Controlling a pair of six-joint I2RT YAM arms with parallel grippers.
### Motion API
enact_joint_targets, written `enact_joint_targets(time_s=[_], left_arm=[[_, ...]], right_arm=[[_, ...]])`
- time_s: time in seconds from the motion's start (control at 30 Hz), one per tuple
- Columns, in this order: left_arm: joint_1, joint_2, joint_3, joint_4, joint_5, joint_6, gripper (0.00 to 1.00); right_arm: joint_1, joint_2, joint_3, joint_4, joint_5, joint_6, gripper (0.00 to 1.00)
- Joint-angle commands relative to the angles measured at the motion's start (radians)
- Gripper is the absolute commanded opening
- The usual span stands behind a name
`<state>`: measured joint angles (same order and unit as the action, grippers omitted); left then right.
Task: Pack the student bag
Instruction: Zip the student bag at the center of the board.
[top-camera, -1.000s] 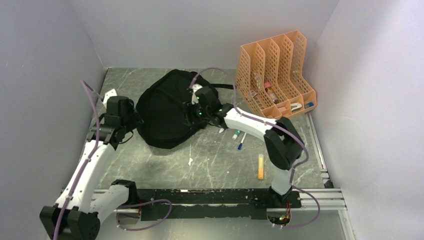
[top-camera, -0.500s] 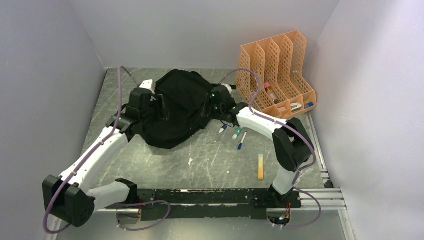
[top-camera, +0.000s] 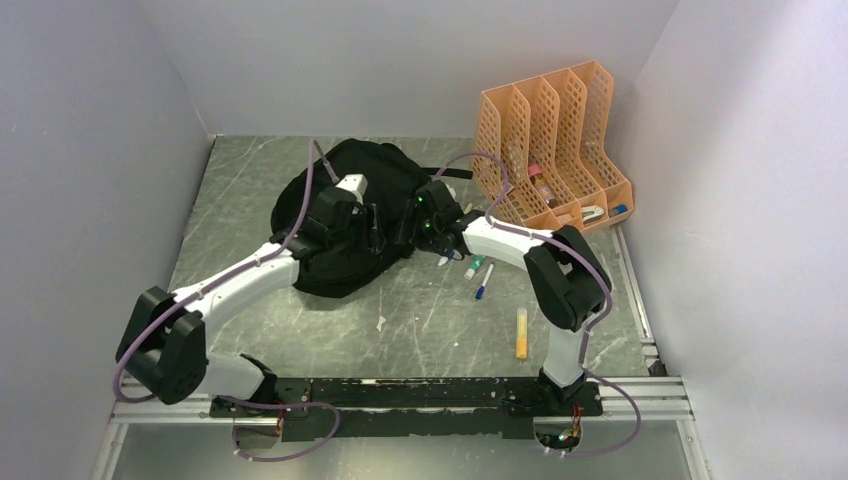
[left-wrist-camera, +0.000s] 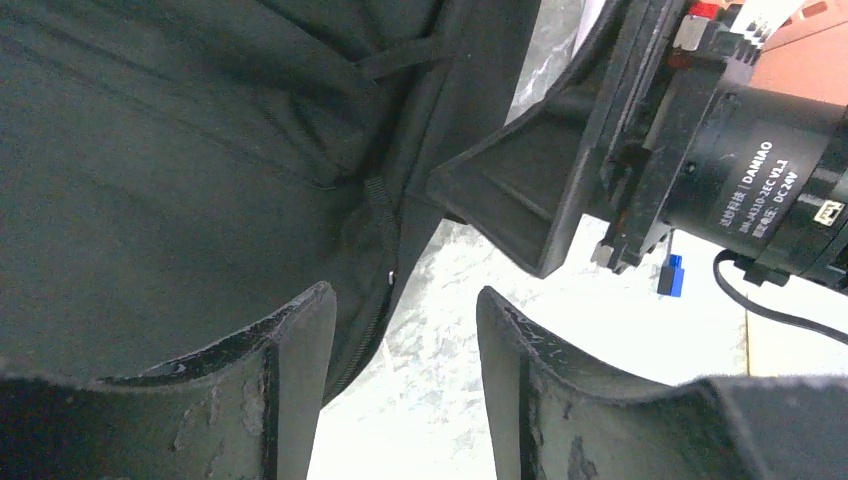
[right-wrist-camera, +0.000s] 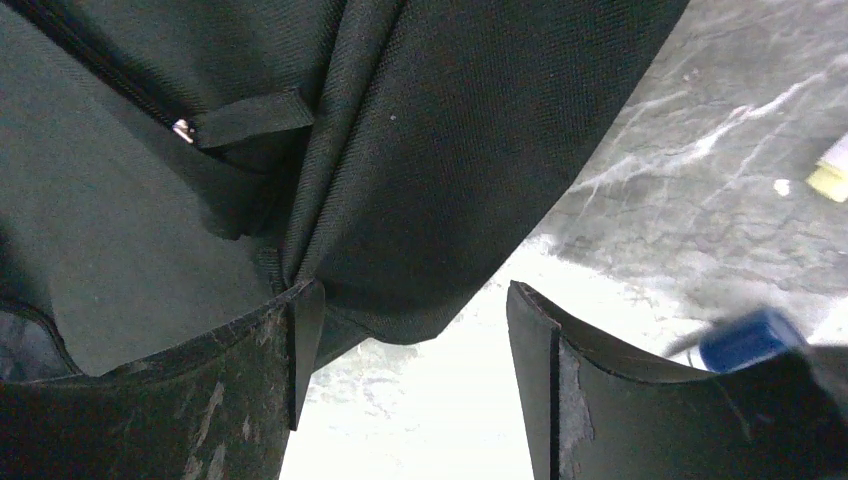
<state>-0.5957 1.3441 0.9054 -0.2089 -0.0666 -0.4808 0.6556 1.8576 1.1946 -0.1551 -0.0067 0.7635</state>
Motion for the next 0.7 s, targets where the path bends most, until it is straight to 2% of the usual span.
enact_joint_targets(time_s=[0.0, 0.37, 0.67], left_arm=[[-0.022, 0.069, 0.009, 0.103, -0.027, -0.052, 0.58], [-0.026, 0.246, 0.067, 0.094, -0.111, -0.096, 0.53], [-0.026, 0.331, 0.1, 0.128, -0.102, -0.118, 0.49]], right_arm=[[-0.009, 0.04, 0.013, 0.043, -0.053, 0.027, 0.7], [-0.027, 0.054, -0.011, 0.092, -0.115, 0.03, 0.63], [-0.038, 0.053, -0.014, 0.089, -0.136, 0.014, 0.6]])
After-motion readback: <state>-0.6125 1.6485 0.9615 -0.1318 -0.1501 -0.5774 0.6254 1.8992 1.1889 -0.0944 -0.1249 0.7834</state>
